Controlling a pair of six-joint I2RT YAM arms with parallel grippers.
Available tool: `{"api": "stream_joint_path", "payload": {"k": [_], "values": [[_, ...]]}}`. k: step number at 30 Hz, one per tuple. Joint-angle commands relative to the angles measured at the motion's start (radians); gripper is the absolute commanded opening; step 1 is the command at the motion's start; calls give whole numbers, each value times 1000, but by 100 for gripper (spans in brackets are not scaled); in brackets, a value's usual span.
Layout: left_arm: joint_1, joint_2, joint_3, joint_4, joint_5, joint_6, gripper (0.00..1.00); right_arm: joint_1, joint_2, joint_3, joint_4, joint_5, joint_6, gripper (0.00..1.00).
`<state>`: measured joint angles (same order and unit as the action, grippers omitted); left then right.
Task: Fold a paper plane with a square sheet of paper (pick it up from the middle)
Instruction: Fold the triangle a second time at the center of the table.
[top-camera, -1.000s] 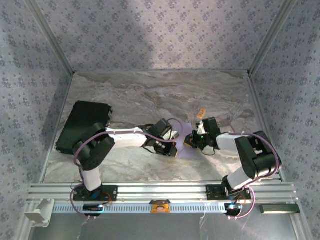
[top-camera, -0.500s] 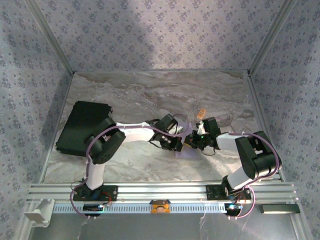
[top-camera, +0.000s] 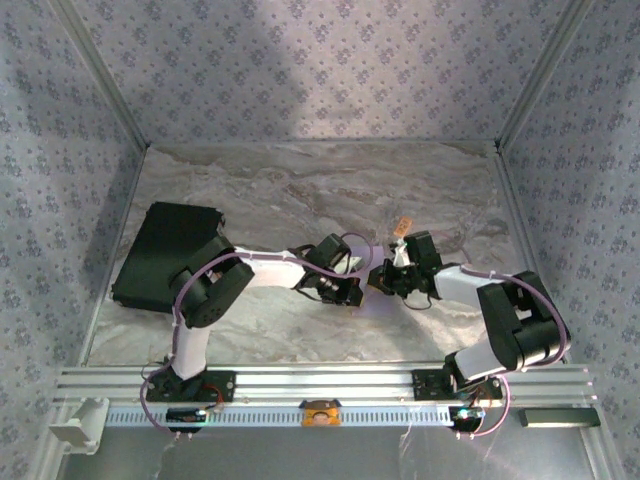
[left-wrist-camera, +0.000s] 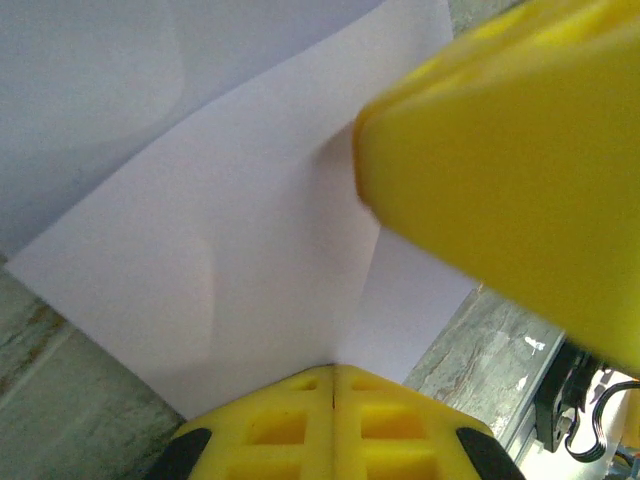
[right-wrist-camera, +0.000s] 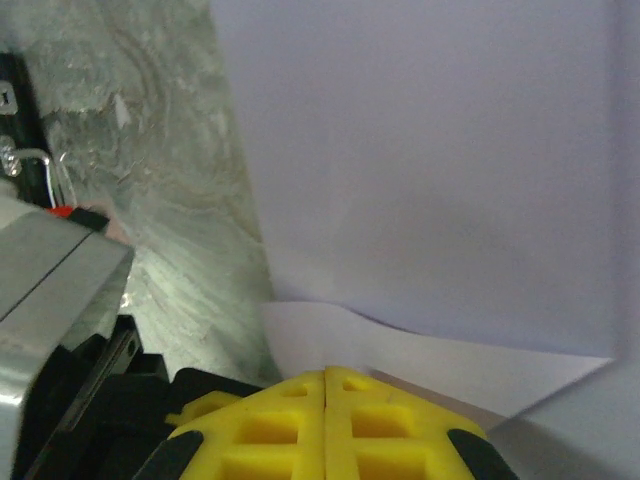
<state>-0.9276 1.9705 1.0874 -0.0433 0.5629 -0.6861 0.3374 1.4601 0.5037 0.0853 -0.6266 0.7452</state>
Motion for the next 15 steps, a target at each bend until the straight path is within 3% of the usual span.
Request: {"api": "stream_joint_path", "payload": {"k": [1,8,15], "values": [[-11,12,-38,-53,-79,-17,0,37,5,5,-12,-33,-17,8],[-11,1,-46,-41,-93,-21,0,32,56,-38,-60,77,-34,6],[-10,14,-45,-38,-85,-24,0,-27,79,-28,-19,44,-44,7]]}}
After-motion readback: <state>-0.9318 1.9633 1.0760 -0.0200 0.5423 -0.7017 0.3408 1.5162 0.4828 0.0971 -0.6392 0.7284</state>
